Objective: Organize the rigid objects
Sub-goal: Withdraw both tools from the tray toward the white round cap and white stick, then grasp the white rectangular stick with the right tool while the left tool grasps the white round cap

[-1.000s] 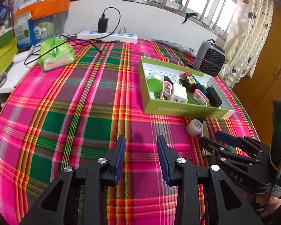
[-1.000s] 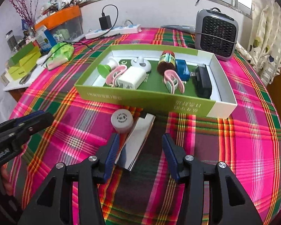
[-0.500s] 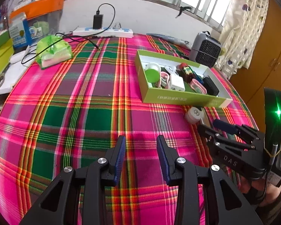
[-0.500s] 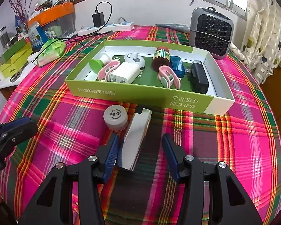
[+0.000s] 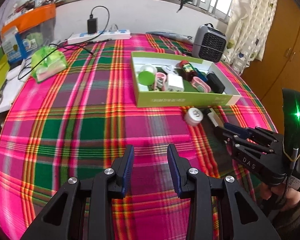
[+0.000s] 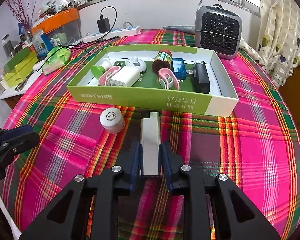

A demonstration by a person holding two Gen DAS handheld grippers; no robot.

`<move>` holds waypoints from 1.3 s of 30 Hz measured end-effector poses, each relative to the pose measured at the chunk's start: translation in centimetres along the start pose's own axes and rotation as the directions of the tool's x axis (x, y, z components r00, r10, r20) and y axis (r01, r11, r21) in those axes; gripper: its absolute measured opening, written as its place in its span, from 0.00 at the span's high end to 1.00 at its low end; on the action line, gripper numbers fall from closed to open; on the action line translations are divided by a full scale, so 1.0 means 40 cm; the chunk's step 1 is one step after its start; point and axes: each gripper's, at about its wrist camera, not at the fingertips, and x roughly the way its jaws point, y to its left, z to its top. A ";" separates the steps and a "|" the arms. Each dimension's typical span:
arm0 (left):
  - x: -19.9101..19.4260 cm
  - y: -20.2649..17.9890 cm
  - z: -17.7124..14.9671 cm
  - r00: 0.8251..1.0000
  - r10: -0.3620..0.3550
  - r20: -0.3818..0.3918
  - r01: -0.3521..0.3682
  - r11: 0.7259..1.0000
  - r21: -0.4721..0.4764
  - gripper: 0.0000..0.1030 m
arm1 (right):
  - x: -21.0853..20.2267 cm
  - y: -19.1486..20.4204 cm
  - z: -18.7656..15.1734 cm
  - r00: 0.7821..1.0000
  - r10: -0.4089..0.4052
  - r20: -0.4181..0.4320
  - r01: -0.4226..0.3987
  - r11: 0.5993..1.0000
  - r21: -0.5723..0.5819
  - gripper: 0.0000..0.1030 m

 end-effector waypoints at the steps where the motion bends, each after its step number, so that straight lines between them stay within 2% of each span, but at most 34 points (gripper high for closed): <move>1: 0.002 -0.007 0.001 1.000 -0.002 -0.001 0.002 1.000 0.002 0.68 | -0.002 -0.003 -0.002 1.000 0.003 -0.001 -0.003 1.000 -0.006 0.76; 8: 0.035 -0.073 0.032 1.000 -0.031 0.001 0.031 0.999 0.030 0.68 | -0.020 -0.063 -0.018 1.000 -0.009 -0.004 0.009 1.000 0.005 0.76; 19: 0.137 -0.145 0.072 0.998 -0.044 -0.040 0.046 0.998 0.048 0.68 | -0.038 -0.160 -0.025 0.999 -0.050 -0.007 0.050 0.999 0.021 0.76; 29: 0.191 -0.175 0.090 0.999 0.016 -0.040 -0.013 0.996 0.090 0.68 | -0.031 -0.171 -0.016 1.000 -0.029 -0.005 0.029 1.000 -0.007 0.76; 39: 0.200 -0.179 0.095 1.000 0.025 -0.006 -0.025 0.996 0.089 0.68 | -0.026 -0.167 -0.012 0.999 -0.032 0.002 0.032 0.999 -0.026 0.76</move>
